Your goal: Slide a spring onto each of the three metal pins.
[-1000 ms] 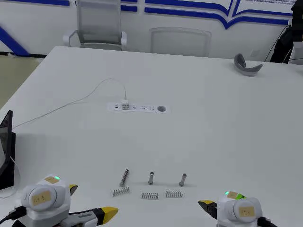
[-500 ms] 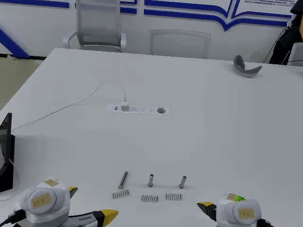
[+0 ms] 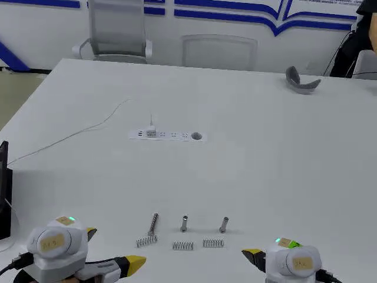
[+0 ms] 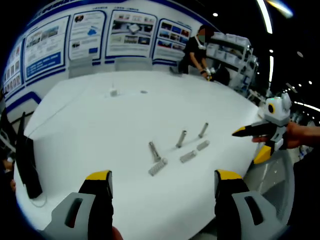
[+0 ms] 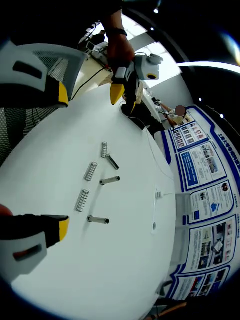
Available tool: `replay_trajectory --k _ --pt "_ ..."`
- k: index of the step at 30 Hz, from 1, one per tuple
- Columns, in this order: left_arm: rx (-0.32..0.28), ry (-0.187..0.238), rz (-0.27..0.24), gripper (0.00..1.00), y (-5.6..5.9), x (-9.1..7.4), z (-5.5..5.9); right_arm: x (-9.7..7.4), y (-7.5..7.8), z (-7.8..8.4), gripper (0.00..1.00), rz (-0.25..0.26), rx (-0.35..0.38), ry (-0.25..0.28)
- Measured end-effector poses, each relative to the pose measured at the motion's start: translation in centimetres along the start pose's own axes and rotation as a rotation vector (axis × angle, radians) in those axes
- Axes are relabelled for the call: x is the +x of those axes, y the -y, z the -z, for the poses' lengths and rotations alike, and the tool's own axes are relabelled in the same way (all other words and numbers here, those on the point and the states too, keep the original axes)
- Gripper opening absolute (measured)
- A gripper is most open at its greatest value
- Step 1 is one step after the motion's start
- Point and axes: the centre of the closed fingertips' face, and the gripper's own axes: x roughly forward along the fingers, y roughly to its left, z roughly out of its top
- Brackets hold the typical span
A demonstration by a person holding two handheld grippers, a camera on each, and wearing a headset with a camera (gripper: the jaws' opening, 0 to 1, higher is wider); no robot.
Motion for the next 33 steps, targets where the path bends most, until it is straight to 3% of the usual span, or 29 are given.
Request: replay_trajectory --k 9,22,33 --pt "0.034 -0.015 0.027 0.84 -0.1 1.5 -1.0 -0.4 0.1 -0.1 0.9 0.018 0.003 0.007" --pt "0.068 -0.046 0.069 0.8 0.1 3.9 -1.3 -1.0 -0.5 0.2 0.9 0.04 0.006 0.01" --pt "0.074 -0.055 0.055 0.71 -1.5 5.6 -2.4 -1.6 -0.6 0.8 0.89 0.06 0.015 0.003"
